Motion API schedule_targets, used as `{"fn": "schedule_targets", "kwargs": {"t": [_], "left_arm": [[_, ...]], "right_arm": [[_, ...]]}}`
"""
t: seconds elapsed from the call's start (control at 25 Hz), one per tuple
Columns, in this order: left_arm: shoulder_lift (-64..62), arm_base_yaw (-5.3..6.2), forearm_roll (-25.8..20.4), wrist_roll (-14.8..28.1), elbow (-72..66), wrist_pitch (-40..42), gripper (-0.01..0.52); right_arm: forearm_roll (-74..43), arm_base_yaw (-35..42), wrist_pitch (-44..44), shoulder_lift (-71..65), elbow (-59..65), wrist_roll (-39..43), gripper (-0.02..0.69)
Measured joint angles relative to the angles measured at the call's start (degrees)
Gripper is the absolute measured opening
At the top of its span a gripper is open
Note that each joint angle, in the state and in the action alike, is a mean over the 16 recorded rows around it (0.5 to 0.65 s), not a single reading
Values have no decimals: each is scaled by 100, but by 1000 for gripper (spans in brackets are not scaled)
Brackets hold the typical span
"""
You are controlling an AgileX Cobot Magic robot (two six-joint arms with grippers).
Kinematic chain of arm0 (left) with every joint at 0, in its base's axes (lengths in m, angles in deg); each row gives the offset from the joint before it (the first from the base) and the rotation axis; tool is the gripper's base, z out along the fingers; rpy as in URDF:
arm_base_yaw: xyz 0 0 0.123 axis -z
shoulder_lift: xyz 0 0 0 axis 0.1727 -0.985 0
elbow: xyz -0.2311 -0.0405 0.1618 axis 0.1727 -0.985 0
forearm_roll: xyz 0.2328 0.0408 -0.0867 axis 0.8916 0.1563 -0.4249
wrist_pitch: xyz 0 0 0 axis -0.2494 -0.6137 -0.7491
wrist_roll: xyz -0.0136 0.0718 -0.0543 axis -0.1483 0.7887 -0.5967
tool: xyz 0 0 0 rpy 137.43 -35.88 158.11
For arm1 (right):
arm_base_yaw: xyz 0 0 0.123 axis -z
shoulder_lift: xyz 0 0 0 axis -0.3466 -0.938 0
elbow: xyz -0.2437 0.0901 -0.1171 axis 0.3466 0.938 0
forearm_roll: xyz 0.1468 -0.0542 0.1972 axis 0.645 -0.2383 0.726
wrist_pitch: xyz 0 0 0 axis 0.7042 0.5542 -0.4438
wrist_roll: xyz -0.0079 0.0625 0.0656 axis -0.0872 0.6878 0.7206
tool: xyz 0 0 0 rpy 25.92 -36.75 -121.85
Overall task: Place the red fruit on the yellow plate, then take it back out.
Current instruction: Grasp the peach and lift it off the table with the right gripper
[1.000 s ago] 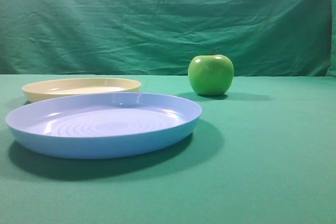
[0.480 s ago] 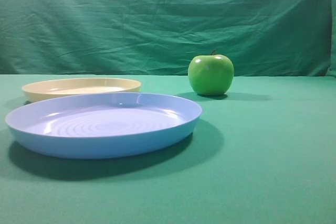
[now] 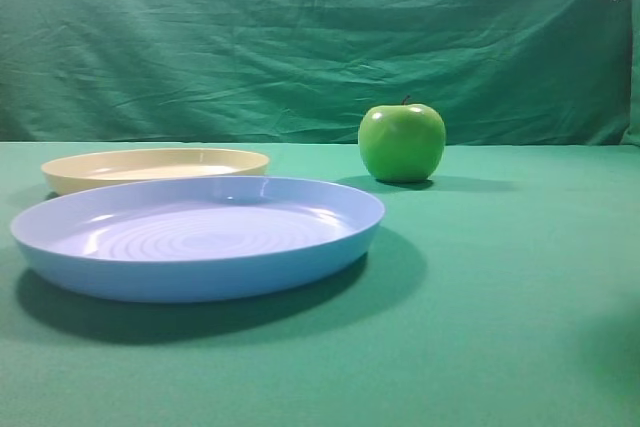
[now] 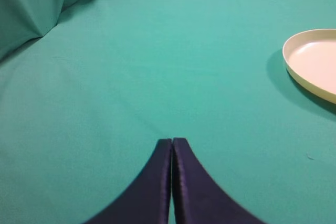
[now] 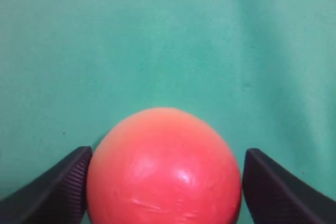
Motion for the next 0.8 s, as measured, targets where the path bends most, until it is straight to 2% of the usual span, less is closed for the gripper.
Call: {"fn": "schedule_targets", "kwargs": {"t": [0.2,0.52,0.8], "left_arm": [[0,0,0,0,0,0,0],[0,0,0,0,0,0,0],[0,0,0,0,0,0,0]], "right_arm": [[-7,-1,-47,-85,-15,9,400],[186,-14,52,-130,-538,-1,243],[665,-285,179,-219,-1867,-242,206]]}}
